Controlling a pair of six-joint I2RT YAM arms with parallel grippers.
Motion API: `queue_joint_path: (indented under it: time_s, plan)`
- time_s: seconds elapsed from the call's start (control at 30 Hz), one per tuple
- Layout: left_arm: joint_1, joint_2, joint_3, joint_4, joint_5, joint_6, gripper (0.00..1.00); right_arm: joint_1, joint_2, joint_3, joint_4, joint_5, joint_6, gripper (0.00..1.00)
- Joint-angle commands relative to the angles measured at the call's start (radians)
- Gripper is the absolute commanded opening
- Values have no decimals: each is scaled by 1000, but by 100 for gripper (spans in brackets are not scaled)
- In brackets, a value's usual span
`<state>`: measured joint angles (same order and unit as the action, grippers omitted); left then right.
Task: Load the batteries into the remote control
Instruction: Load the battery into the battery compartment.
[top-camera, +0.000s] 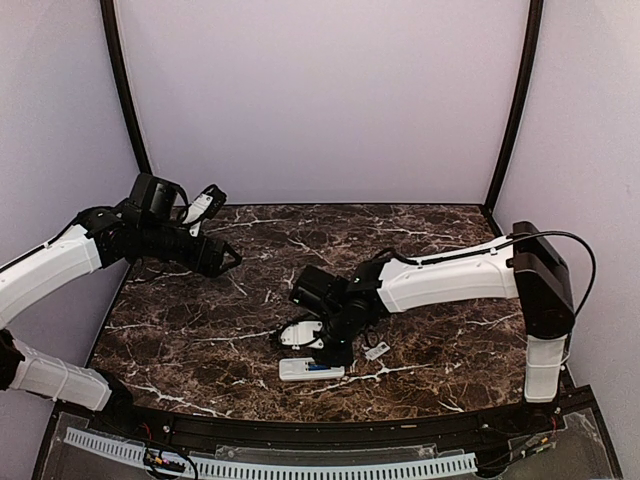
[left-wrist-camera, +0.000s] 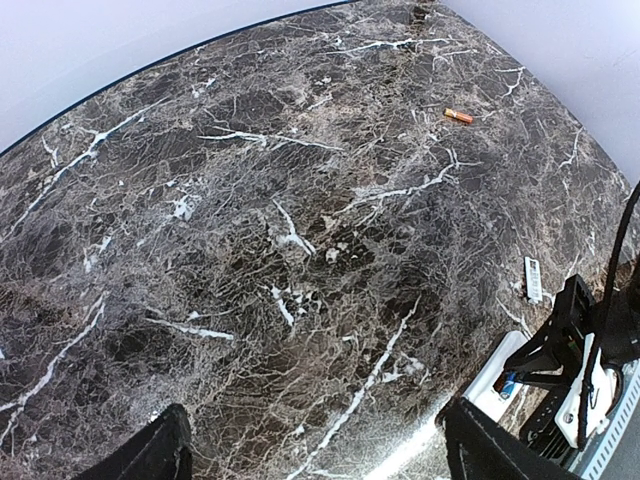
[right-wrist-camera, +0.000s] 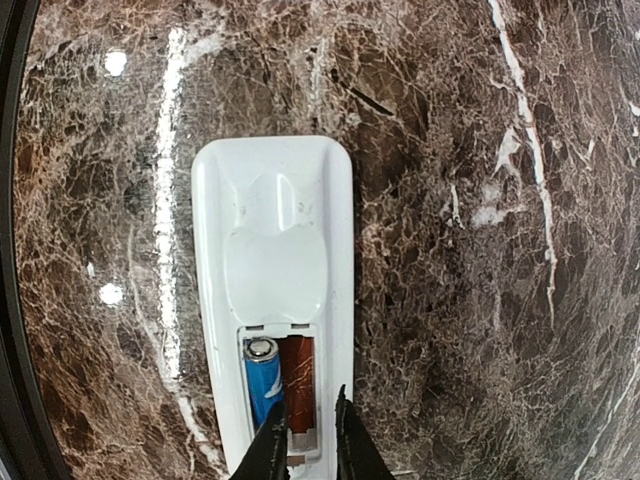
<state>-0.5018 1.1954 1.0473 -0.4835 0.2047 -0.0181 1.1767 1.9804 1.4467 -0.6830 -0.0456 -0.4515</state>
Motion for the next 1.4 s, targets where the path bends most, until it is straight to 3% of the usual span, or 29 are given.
queue_joint_path:
  time_s: [0.0,0.23,0.5,1.37]
  plan:
    - [8,-19,-12,-4,12,12,87,14,22,-4,-5,17,1,19]
    - [8,-20,-16,-4,14,12,87,9,2,14,-29,-12,-2,34]
    - [9,-24,-18,-4,13,12,87,-23,22,36,-61,-86,-19,43]
    - [11,-21,-29,3,10,12,87,-65,86,75,60,-248,64,45]
